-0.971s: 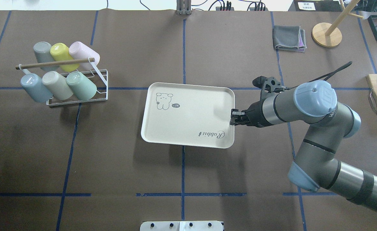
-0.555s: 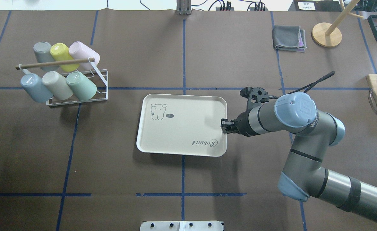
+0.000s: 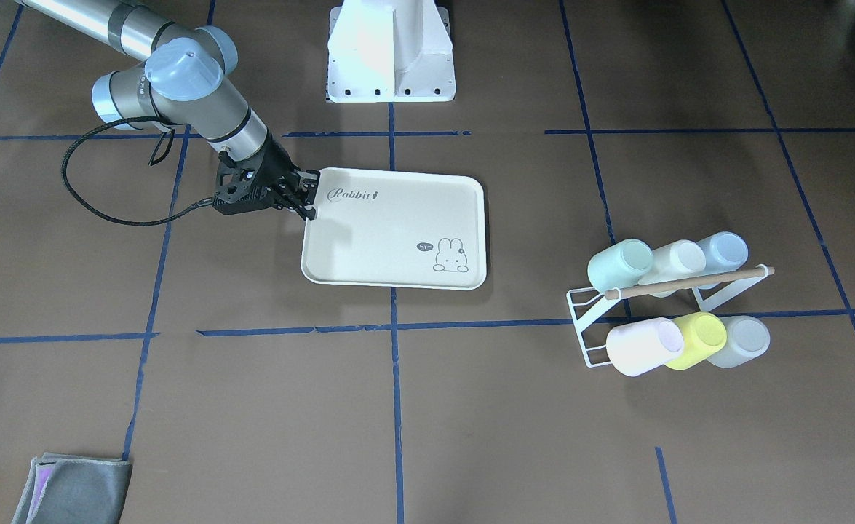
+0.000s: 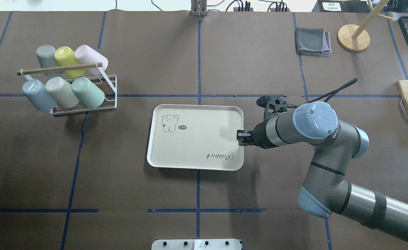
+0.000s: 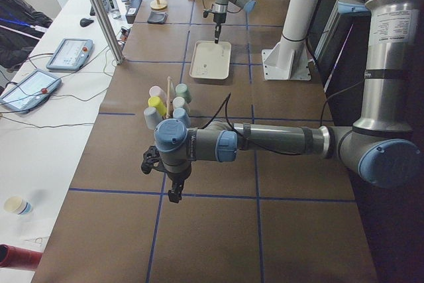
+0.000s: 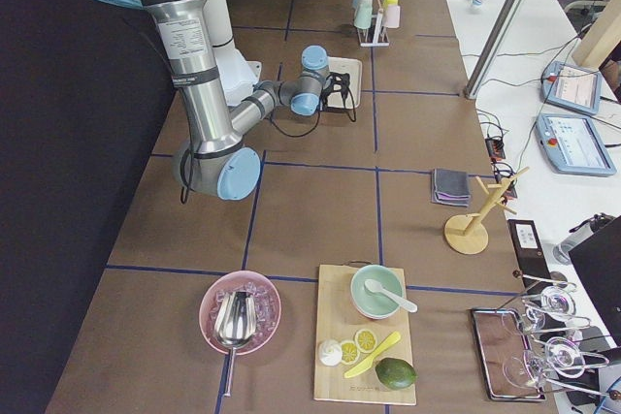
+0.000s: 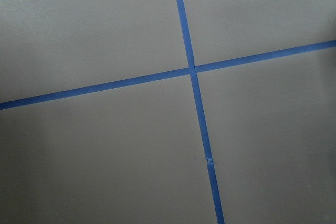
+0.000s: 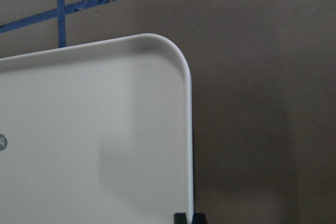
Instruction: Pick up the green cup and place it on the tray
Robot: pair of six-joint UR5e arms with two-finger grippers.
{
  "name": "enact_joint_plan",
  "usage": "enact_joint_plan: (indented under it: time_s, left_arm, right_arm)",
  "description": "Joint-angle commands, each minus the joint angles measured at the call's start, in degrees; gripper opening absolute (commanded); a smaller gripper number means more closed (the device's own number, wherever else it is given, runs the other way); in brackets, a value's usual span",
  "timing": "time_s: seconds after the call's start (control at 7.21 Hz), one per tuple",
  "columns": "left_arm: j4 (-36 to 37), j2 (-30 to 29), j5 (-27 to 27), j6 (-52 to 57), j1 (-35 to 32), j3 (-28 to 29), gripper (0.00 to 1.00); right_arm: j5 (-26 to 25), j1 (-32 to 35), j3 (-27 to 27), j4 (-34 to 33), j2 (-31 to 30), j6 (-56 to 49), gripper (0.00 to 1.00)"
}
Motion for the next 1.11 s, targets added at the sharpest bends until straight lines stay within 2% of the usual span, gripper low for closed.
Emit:
enact_joint_plan:
  time_s: [0.0, 0.28, 0.42, 0.69, 0.83, 0.97]
  left_arm:
    - [0.0, -0.2, 0.0, 0.0, 0.0, -0.1, 1.0]
    - [-0.1, -0.6, -0.1, 0.0, 0.0, -0.7, 1.0]
    - [0.1, -1.0, -0.2, -1.7, 0.1, -2.8, 1.0]
    - [0.8, -1.0, -0.1, -1.7, 1.8, -12.2, 1.0]
    - [0.9, -1.0, -0.1, -1.8, 3.5, -16.5, 1.0]
    - [1.1, -1.0, 0.4, -1.9, 6.6, -20.9, 1.0]
  right_arm:
    - [0.0, 0.4, 0.2, 0.0, 0.1, 0.0, 1.0]
    - [1.1, 2.5, 0.4, -0.3, 0.0, -0.1, 1.0]
    - [4.1, 5.4, 0.5, -0.7, -0.1, -0.1, 1.0]
    - [9.6, 13.3, 2.0, -4.5, -0.8, -0.4, 1.0]
    - [10.1, 16.1, 2.6, -8.3, -0.8, -5.0, 1.0]
    - [11.1, 19.0, 4.7, -15.6, -1.3, -12.4, 1.0]
